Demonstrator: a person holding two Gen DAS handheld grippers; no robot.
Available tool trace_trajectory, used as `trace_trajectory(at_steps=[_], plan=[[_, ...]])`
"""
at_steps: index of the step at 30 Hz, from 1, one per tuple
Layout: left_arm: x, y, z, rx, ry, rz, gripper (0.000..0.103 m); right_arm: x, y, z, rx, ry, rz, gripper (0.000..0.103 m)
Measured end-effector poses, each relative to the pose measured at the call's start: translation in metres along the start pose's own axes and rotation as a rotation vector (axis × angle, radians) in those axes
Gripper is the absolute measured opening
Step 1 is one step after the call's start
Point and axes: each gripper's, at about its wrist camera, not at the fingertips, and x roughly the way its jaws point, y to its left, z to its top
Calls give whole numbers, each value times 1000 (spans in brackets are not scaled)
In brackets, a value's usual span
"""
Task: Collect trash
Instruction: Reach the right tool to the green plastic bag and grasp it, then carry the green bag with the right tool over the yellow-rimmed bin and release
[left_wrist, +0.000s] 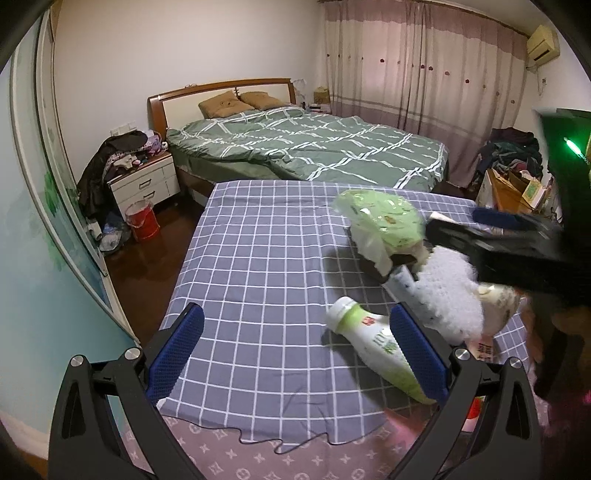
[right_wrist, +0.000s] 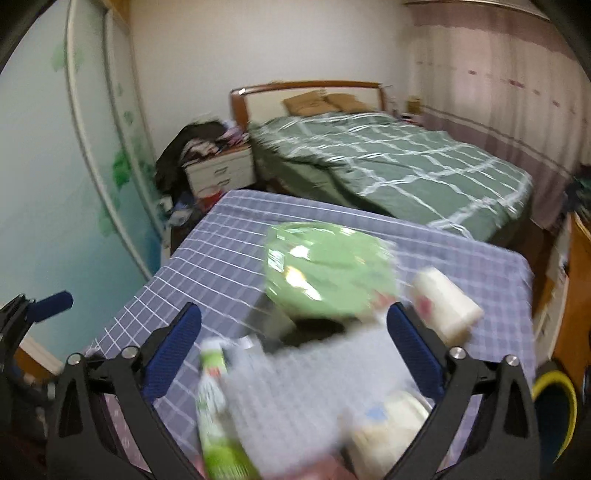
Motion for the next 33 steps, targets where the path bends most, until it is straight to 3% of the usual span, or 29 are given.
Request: trace_trajectory(at_steps=[3,10,15,20,30,33], plan=[[6,10,-1,-10,10,2,99,37,7,23,-14,65,22,75],[16,32,-5,-38,22,13,99,84,19,39,-57,159,-39,66],[22,38,-7,-50,30,-3,99,98,22,36,-75,202,-88,34],[23,40,-12,-56,35,-6,99,81,17,43,-51,147,-69,11],[23,30,-14,-38,37,-33,99,15,-14,65,53,25,28,6],[24,20,-13,-17,37,-53,99,-10,-25,66,63,-24,20,6]])
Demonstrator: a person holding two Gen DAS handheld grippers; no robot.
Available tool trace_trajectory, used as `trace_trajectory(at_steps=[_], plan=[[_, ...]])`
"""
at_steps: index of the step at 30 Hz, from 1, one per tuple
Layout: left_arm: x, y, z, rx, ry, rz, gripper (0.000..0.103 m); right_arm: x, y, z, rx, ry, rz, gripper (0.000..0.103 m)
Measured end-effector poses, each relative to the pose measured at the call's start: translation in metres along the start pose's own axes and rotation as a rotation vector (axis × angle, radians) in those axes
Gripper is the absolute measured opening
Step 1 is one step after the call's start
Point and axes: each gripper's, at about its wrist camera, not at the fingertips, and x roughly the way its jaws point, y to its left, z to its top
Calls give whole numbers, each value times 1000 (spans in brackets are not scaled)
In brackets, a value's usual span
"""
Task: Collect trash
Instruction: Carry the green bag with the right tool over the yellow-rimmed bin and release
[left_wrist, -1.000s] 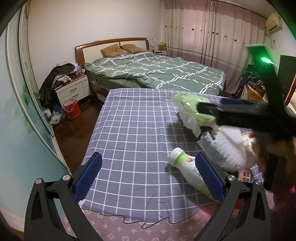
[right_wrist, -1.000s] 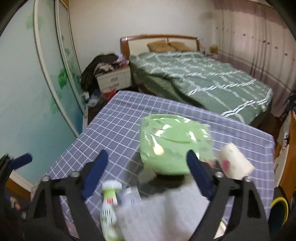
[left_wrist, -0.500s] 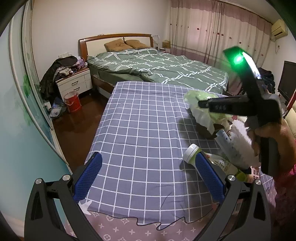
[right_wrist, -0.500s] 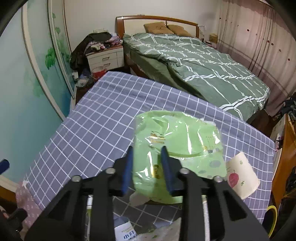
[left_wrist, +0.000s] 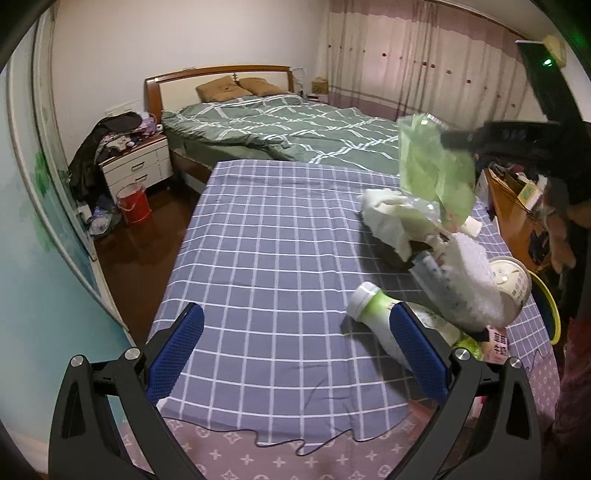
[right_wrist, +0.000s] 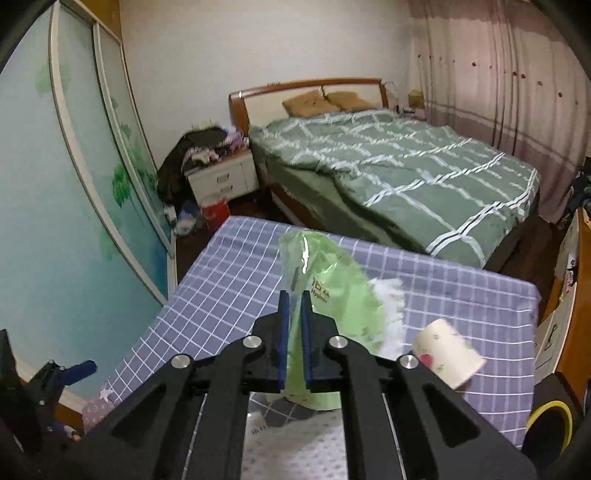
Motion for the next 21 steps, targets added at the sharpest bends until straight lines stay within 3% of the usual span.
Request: trace_trajectory(at_steps=[9,15,21], plan=[[6,-45,6,89,0,-81,99,-68,-69,-21,106,-99,-70,6],[13,-78,6,148,9,-148,99,-115,-136,-56,207,-132,-186,6],[19,-111,2,187,23,-205,99,-143,-217,-108,352,-111,-321,6]])
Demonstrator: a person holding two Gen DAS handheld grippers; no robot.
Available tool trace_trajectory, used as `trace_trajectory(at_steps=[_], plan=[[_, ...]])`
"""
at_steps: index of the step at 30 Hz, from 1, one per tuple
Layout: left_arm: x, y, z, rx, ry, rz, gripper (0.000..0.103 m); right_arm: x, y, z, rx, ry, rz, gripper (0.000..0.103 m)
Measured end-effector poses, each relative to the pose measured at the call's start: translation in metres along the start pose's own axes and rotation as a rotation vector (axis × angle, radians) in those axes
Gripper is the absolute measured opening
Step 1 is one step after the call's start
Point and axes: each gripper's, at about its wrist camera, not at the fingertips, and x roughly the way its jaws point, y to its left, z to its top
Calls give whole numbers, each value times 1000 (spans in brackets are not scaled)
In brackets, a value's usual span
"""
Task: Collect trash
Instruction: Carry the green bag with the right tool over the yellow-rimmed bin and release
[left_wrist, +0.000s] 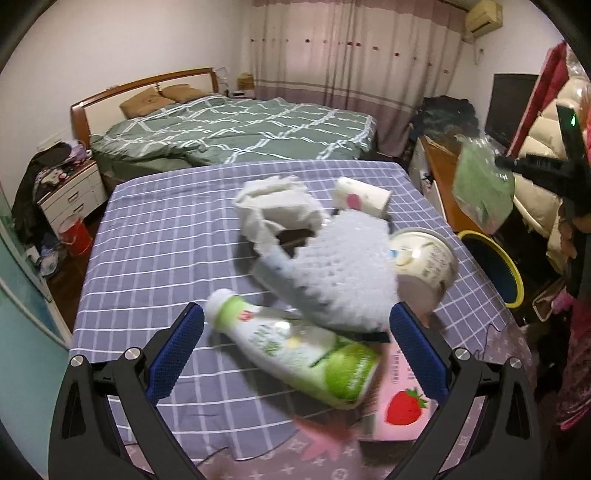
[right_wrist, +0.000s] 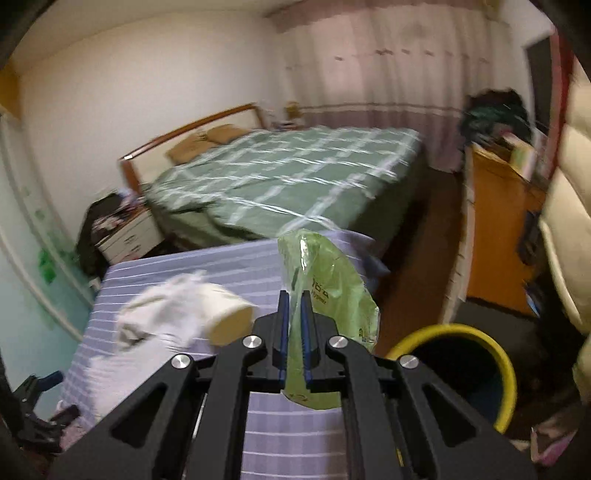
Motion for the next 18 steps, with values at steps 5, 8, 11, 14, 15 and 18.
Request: trace_trajectory(at_steps=[5,8,11,14,15,18], plan=[[8,-21,-1,26,13,-19,99,24,-70,-22,113,56,-86,6],[8,-34,0,47,18,-32,99,48,-104,-40,184,106,-124,7],[7,-45,3,79,12,-31,99,66,-133,-59,233,146,-163,9],[8,-51,6,90,12,-39,99,76,-150,-72,265,171,-185,10],[7,-52,7,93,14,-44,99,78,-155,-74,273,174,-185,11],[11,-61,11,124,26,-73,99,77,-161,-79,289,175,-184,13]])
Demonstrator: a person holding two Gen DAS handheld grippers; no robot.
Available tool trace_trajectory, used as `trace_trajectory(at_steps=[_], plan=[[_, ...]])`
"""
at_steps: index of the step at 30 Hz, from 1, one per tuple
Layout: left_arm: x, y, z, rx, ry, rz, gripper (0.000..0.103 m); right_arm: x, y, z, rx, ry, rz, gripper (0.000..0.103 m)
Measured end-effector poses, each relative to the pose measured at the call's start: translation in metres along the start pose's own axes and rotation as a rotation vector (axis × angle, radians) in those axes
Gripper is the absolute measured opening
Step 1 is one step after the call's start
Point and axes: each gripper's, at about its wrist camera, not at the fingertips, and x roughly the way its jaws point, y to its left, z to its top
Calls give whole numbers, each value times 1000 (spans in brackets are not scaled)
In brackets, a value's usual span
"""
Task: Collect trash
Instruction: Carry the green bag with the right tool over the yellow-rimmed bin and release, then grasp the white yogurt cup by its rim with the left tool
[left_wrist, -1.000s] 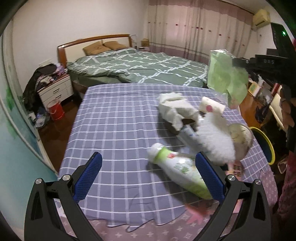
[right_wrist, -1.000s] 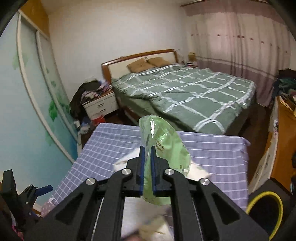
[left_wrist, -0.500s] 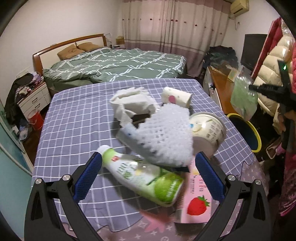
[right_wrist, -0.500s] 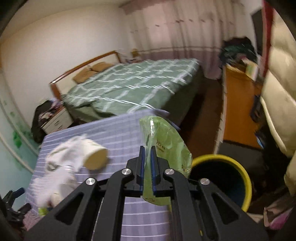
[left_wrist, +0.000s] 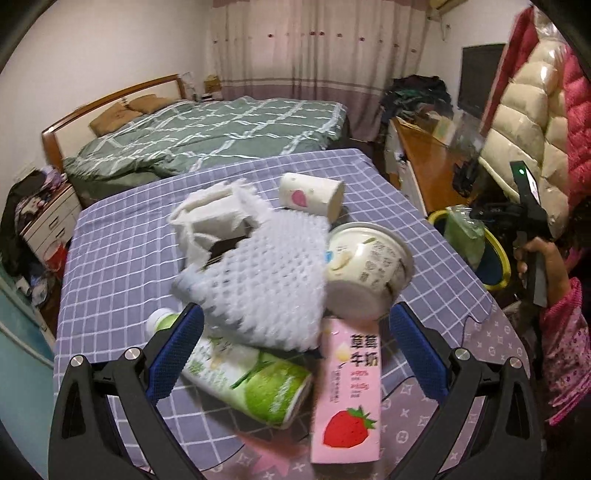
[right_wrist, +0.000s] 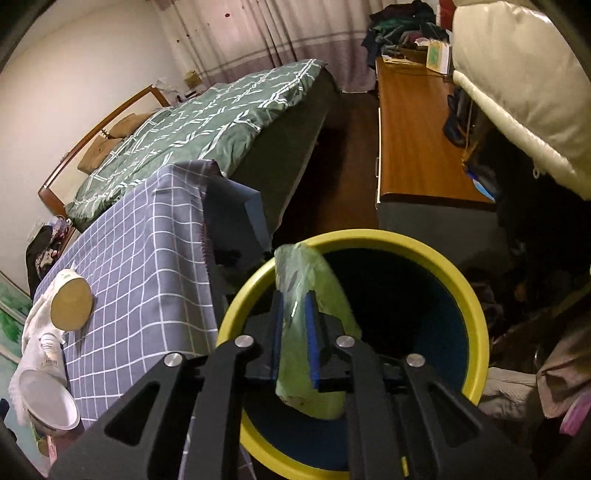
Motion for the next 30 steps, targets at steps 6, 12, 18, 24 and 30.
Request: trace_trajectory(at_steps=[6,12,18,24,30], plan=[[17,-18,11,78,37,-113,99,-2,-9,3,18,-6,-13,17],[18,-39,31,174,57,-284,99,1,-15,0,29,8,-11,18],[30,-59,50,284,104,-337,97,2,-17,-2,38,14,5,19],[61,-67,56,339,201,-307,93,3,-23,-3,45,17,7,20],[81,-70,56,451,253,-240,93,6,-27,-4,53,25,4,22]])
